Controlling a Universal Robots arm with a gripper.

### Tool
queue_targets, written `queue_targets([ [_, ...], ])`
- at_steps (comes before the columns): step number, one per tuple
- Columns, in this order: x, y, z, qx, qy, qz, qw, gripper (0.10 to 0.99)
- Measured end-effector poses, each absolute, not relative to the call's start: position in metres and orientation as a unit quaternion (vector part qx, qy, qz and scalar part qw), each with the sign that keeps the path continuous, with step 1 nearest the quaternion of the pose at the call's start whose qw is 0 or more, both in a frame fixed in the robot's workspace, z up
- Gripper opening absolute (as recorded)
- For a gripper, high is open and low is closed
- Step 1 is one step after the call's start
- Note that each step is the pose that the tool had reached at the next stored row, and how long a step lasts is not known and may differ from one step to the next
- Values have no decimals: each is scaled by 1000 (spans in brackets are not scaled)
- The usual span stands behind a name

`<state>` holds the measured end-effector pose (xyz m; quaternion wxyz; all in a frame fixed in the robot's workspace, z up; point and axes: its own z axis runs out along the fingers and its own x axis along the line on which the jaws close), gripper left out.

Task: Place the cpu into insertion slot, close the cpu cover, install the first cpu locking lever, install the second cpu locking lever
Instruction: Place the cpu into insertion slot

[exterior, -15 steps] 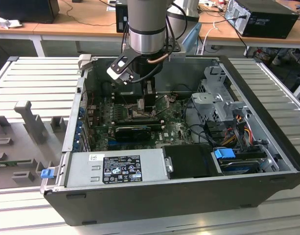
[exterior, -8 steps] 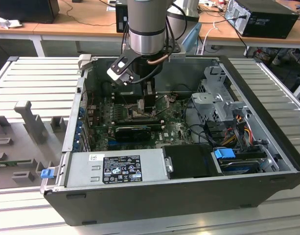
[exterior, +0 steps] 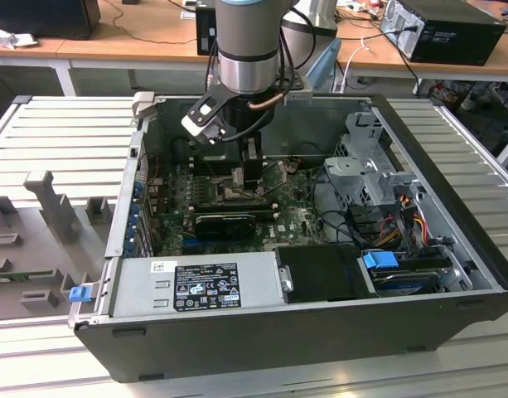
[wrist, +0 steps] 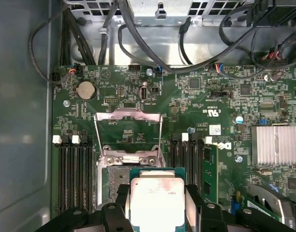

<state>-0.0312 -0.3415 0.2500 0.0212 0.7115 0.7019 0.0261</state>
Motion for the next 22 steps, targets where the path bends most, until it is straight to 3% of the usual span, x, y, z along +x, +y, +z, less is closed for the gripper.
queue_targets([
  [22, -32, -337, 238, 712, 702, 26, 21, 541],
])
